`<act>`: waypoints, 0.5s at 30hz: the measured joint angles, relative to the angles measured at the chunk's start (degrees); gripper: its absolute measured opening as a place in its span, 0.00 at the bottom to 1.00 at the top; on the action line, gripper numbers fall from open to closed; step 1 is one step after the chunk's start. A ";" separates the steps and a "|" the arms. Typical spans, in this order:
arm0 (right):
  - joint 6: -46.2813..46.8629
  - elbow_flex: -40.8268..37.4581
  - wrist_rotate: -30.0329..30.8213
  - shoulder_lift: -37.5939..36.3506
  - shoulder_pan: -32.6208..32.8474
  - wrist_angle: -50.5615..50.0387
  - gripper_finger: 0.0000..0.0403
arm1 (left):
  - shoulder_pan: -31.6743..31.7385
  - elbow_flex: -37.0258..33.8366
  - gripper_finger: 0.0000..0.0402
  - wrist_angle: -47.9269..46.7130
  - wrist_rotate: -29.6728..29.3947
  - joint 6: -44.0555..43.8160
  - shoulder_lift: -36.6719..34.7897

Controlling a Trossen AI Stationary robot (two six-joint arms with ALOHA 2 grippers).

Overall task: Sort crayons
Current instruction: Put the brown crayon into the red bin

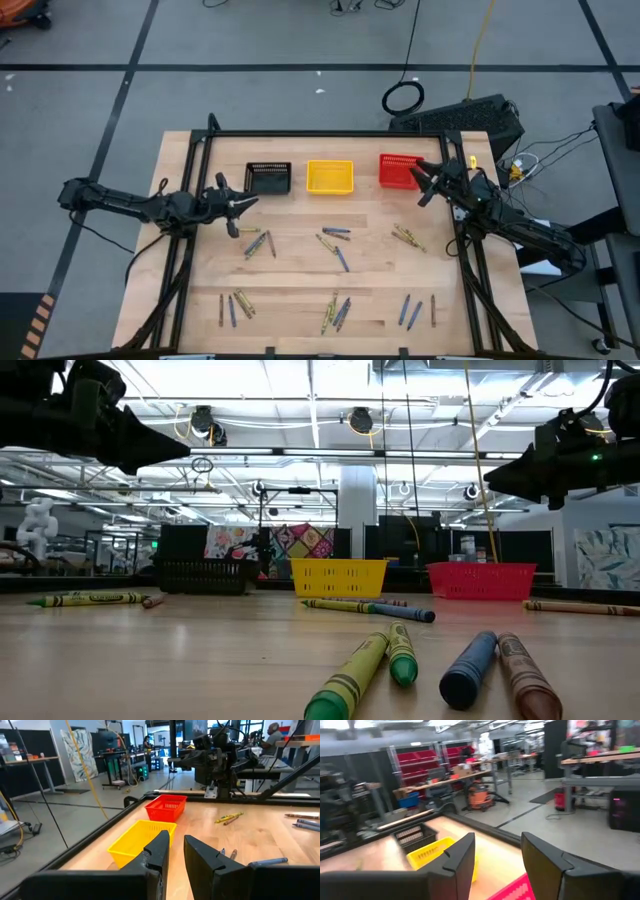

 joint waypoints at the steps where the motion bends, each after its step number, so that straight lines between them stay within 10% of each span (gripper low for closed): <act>1: -0.13 0.00 -1.36 0.00 0.01 0.00 0.36 | 0.00 0.02 0.16 0.00 0.03 0.00 0.00; 15: -1.49 -0.01 -15.68 0.00 0.01 0.94 0.35 | 0.00 0.04 0.16 0.00 0.53 -0.44 0.00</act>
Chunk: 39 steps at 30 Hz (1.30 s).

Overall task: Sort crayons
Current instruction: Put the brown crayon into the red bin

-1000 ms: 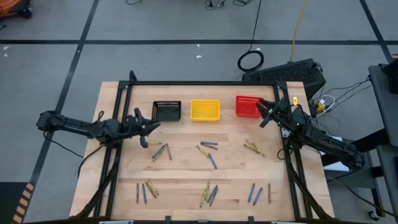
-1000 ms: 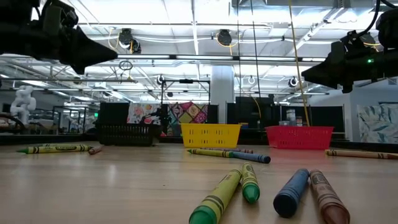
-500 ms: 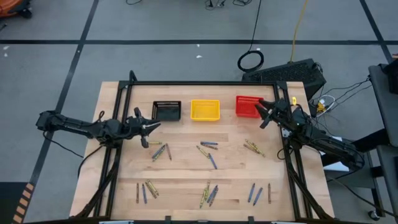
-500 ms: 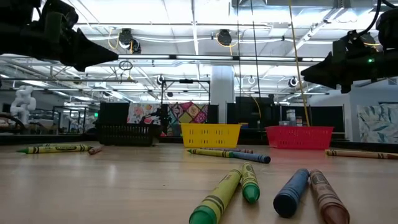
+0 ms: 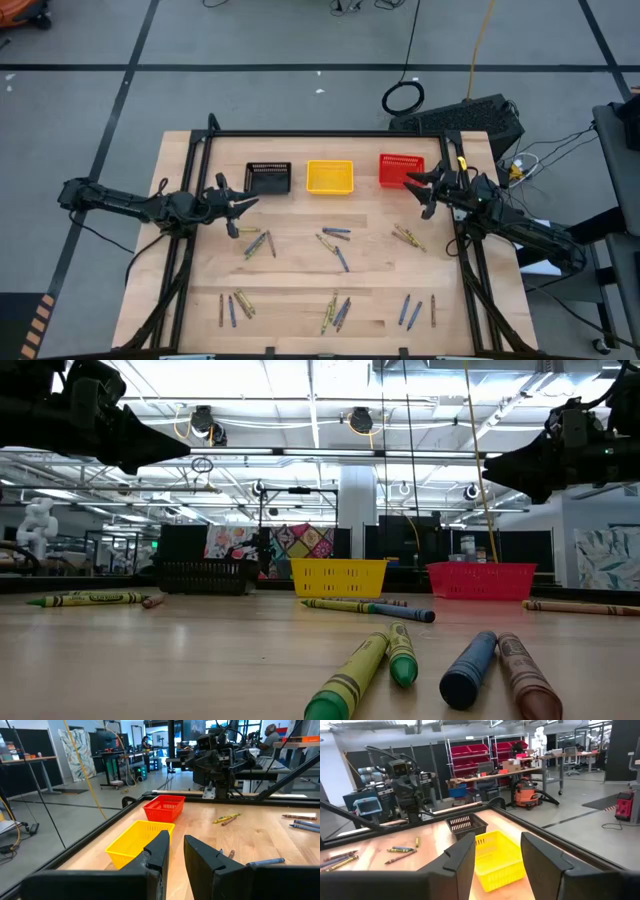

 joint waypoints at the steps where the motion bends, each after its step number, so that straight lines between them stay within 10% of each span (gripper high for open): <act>1: -0.24 0.01 0.01 0.00 0.00 0.00 0.35 | 0.00 0.00 0.16 0.00 0.02 0.00 0.00; 30: -6.60 4.01 7.73 20.67 0.00 15.46 0.06 | 0.00 0.07 0.16 -0.02 0.07 0.40 0.00; 39: -2.86 4.01 13.60 21.38 0.00 15.13 0.14 | 0.01 0.07 0.16 0.88 -0.04 1.11 -0.02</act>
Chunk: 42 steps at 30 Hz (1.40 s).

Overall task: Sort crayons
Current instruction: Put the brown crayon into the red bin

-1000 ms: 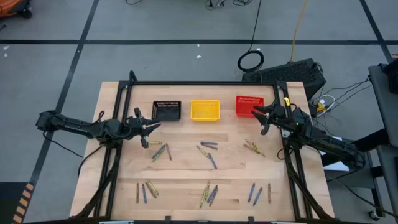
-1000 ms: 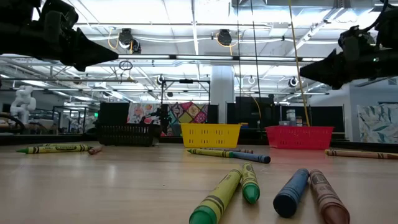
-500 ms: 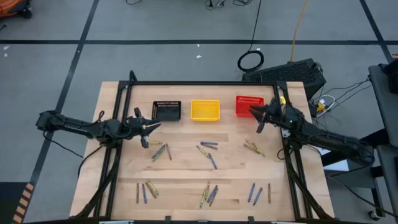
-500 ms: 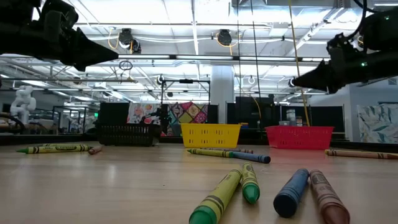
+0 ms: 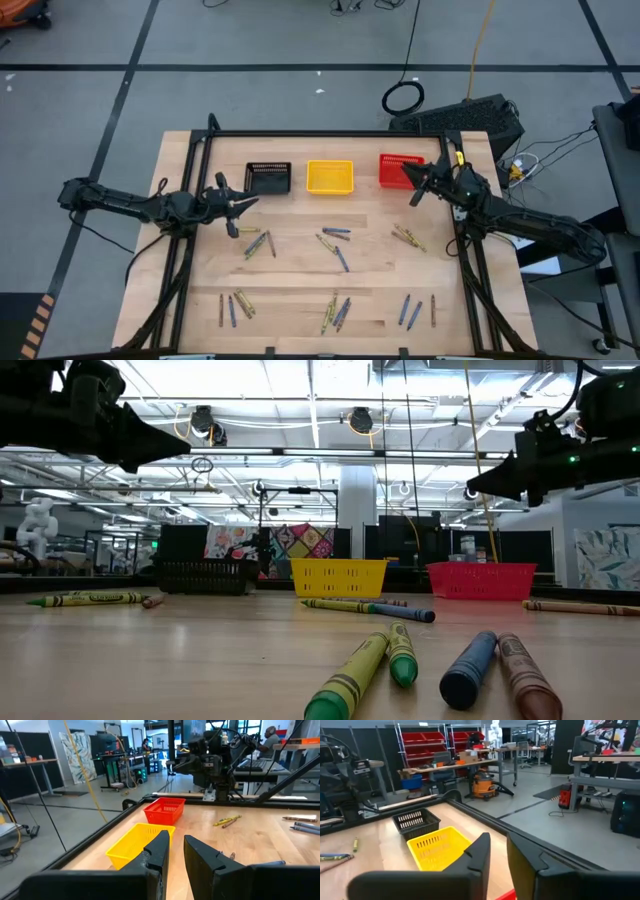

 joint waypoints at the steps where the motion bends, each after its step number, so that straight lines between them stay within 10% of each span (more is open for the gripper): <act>1: -0.03 0.00 -0.06 0.00 0.01 0.14 0.16 | -0.01 0.00 0.16 0.40 0.00 0.76 0.00; 10: 4.14 3.13 -0.11 2.36 3.12 -1.78 0.25 | -0.01 0.02 0.16 0.46 -0.05 3.61 -0.07; 20: 0.99 24.20 1.63 17.09 6.13 -23.41 0.26 | -0.01 0.03 0.16 -1.22 0.00 3.00 -0.05; 42: 9.41 36.24 -0.16 28.34 15.20 -41.27 0.31 | 3.00 23.92 0.16 -40.13 0.96 -5.58 11.78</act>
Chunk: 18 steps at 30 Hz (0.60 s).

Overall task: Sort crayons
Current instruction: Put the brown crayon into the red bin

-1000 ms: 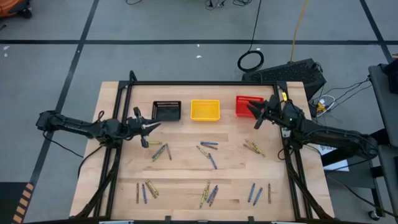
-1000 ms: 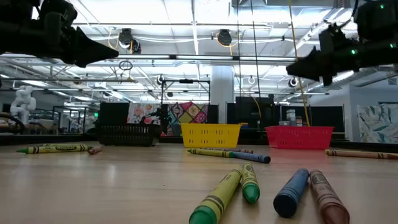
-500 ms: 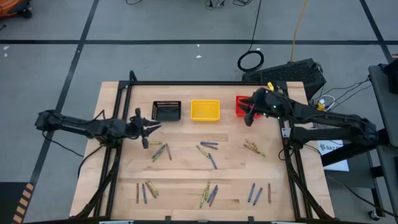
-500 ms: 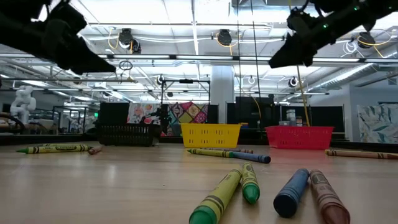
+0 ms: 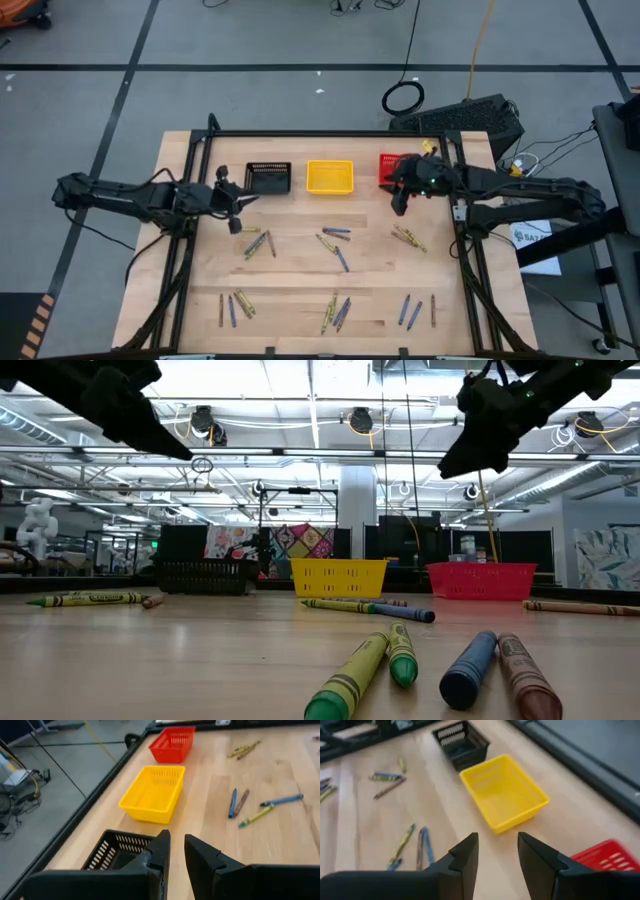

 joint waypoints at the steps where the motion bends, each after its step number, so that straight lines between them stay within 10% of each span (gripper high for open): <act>1: 0.37 0.00 -0.17 0.74 0.62 0.21 0.32 | 0.00 0.65 0.16 -1.79 0.56 -0.10 0.17; 18: 19.80 0.00 -0.23 5.94 9.19 -15.27 0.32 | 0.71 7.51 0.16 -18.90 4.86 -3.24 0.87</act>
